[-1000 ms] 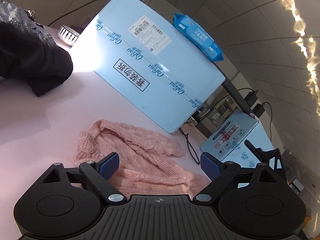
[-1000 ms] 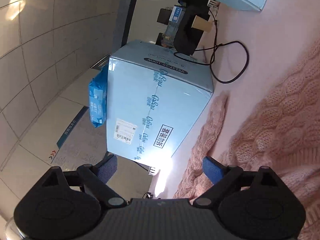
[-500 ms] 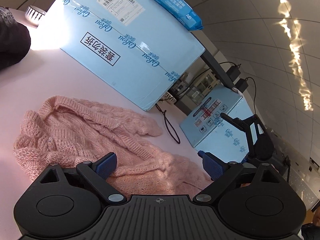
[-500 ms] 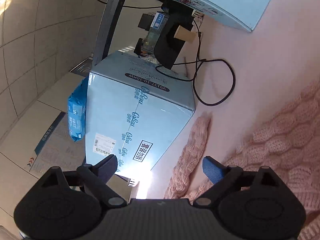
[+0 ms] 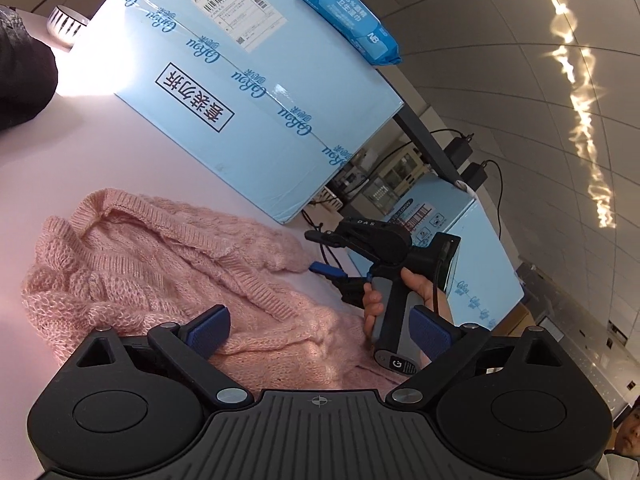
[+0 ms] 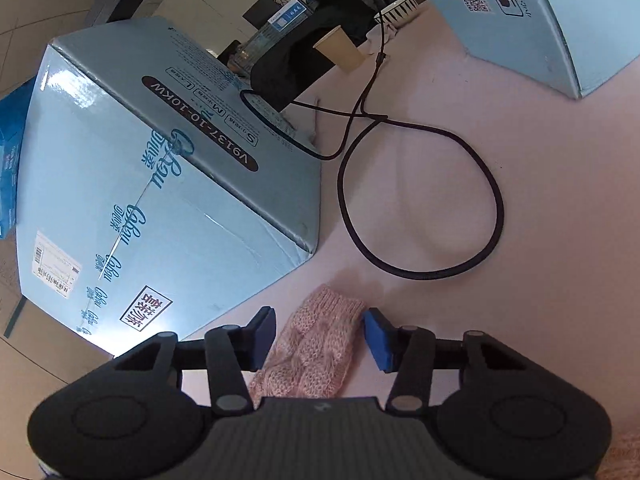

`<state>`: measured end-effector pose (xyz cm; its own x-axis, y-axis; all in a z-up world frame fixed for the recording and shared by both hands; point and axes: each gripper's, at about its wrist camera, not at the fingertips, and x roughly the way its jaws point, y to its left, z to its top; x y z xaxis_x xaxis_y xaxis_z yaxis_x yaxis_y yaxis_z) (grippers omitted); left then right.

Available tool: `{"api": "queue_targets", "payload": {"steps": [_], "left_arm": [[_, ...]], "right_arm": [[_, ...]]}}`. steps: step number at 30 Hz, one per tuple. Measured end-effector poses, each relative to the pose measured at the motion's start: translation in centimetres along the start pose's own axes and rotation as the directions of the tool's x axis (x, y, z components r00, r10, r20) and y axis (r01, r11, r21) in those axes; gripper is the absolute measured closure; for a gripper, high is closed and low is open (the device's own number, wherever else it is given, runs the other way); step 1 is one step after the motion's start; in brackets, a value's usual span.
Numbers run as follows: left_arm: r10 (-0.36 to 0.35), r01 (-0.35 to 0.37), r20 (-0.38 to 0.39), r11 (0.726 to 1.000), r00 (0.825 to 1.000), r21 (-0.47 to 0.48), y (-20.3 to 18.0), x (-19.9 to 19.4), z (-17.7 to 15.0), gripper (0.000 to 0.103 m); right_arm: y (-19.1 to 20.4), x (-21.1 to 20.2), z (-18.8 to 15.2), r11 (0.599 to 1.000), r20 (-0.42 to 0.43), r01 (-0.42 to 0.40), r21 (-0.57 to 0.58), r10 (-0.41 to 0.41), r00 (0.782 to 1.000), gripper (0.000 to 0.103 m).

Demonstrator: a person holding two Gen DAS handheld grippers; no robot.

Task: Fold clothes

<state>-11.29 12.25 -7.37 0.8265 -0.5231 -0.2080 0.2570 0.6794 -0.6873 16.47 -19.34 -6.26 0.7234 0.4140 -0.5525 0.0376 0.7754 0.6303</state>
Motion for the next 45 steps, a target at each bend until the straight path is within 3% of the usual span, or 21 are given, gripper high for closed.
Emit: {"api": "queue_targets", "payload": {"steps": [6, 9, 11, 14, 18, 21, 23, 24, 25, 26, 27, 28, 29, 30, 31, 33, 37, 38, 41, 43, 45], "left_arm": [[-0.012, 0.012, 0.006, 1.000, 1.000, -0.009, 0.2, -0.2, 0.1, 0.005], [-0.023, 0.024, 0.016, 1.000, 1.000, -0.018, 0.4, -0.4, 0.1, 0.005], [-0.037, 0.038, 0.032, 0.999, 0.999, -0.029, 0.5, -0.6, 0.2, 0.005], [-0.048, 0.051, 0.067, 0.998, 0.997, -0.043, 0.7, -1.2, 0.3, 0.005], [-0.038, 0.045, 0.136, 0.998, 0.990, -0.053, 0.8, -2.2, 0.4, 0.005], [-0.012, 0.031, 0.235, 0.997, 0.972, -0.075, 1.2, -3.6, 0.5, 0.005], [-0.007, 0.041, 0.287, 0.993, 0.958, -0.113, 1.8, -4.4, 0.6, 0.004], [-0.006, 0.048, 0.300, 0.990, 0.954, -0.132, 2.1, -4.7, 0.6, 0.004], [-0.006, 0.053, 0.305, 0.988, 0.952, -0.148, 2.3, -4.8, 0.7, 0.004], [-0.002, 0.052, 0.302, 0.986, 0.953, -0.156, 2.4, -4.8, 0.7, 0.004], [0.002, 0.047, 0.298, 0.986, 0.955, -0.159, 2.3, -4.7, 0.8, 0.004], [0.006, 0.042, 0.294, 0.987, 0.956, -0.157, 2.3, -4.7, 0.9, 0.004], [0.008, 0.039, 0.292, 0.987, 0.956, -0.154, 2.2, -4.6, 1.0, 0.004], [0.008, 0.037, 0.290, 0.988, 0.957, -0.150, 2.2, -4.6, 1.1, 0.004], [0.009, 0.035, 0.286, 0.988, 0.958, -0.148, 2.2, -4.6, 1.1, 0.004], [0.012, 0.032, 0.280, 0.988, 0.960, -0.152, 2.3, -4.6, 1.1, 0.004], [0.032, 0.024, 0.297, 0.983, 0.954, -0.184, 2.8, -5.0, 1.1, 0.004], [0.036, 0.025, 0.302, 0.981, 0.953, -0.194, 2.9, -5.1, 1.1, 0.004], [0.028, 0.043, 0.296, 0.972, 0.955, -0.232, 3.5, -5.0, 1.2, 0.004], [0.026, 0.046, 0.295, 0.971, 0.955, -0.235, 3.5, -5.0, 1.3, 0.004], [0.025, 0.046, 0.305, 0.973, 0.952, -0.225, 3.4, -5.1, 1.3, 0.004]], "right_arm": [[-0.3, -0.7, 0.3, 0.993, 0.035, -0.091, -0.070, 0.093, 0.995, 0.100], [1.0, -3.8, 0.6, 0.954, 0.063, -0.227, -0.195, 0.243, 0.968, 0.100], [2.2, -6.4, 0.6, 0.903, 0.052, -0.297, -0.311, 0.328, 0.943, 0.100], [4.1, -11.5, -0.4, 0.763, -0.010, -0.388, -0.516, 0.448, 0.894, 0.100], [4.7, -18.6, -3.7, 0.523, -0.168, -0.500, -0.690, 0.556, 0.814, 0.097], [4.7, -22.5, -7.2, 0.324, -0.329, -0.528, -0.785, 0.505, 0.798, 0.091], [4.4, -23.8, -9.3, 0.200, -0.457, -0.563, -0.802, 0.403, 0.793, 0.083], [4.1, -24.3, -10.6, 0.145, -0.516, -0.583, -0.800, 0.332, 0.790, 0.080], [3.8, -24.7, -11.5, 0.121, -0.544, -0.593, -0.796, 0.288, 0.788, 0.079], [3.6, -25.0, -12.3, 0.107, -0.563, -0.601, -0.792, 0.254, 0.787, 0.078], [3.5, -25.3, -12.6, 0.119, -0.557, -0.596, -0.794, 0.253, 0.791, 0.069], [3.5, -25.5, -12.7, 0.139, -0.543, -0.588, -0.797, 0.262, 0.798, 0.047], [3.4, -25.6, -12.7, 0.163, -0.521, -0.575, -0.801, 0.281, 0.806, 0.035], [3.8, -25.7, -12.7, 0.212, -0.464, -0.542, -0.813, 0.326, 0.824, 0.016], [4.0, -25.5, -12.6, 0.242, -0.423, -0.519, -0.820, 0.355, 0.834, 0.015], [5.0, -24.8, -13.4, 0.247, -0.354, -0.471, -0.847, 0.398, 0.846, 0.015], [6.9, -22.0, -16.9, 0.051, -0.358, -0.394, -0.918, 0.322, 0.876, 0.023], [7.1, -21.4, -17.4, 0.025, -0.360, -0.385, -0.922, 0.305, 0.881, 0.026], [7.7, -18.9, -18.6, 0.006, -0.342, -0.354, -0.935, 0.245, 0.907, 0.032], [7.9, -17.4, -18.6, 0.022, -0.344, -0.354, -0.935, 0.194, 0.919, 0.064], [7.7, -16.8, -18.1, 0.062, -0.353, -0.369, -0.927, 0.183, 0.918, 0.088]]}}
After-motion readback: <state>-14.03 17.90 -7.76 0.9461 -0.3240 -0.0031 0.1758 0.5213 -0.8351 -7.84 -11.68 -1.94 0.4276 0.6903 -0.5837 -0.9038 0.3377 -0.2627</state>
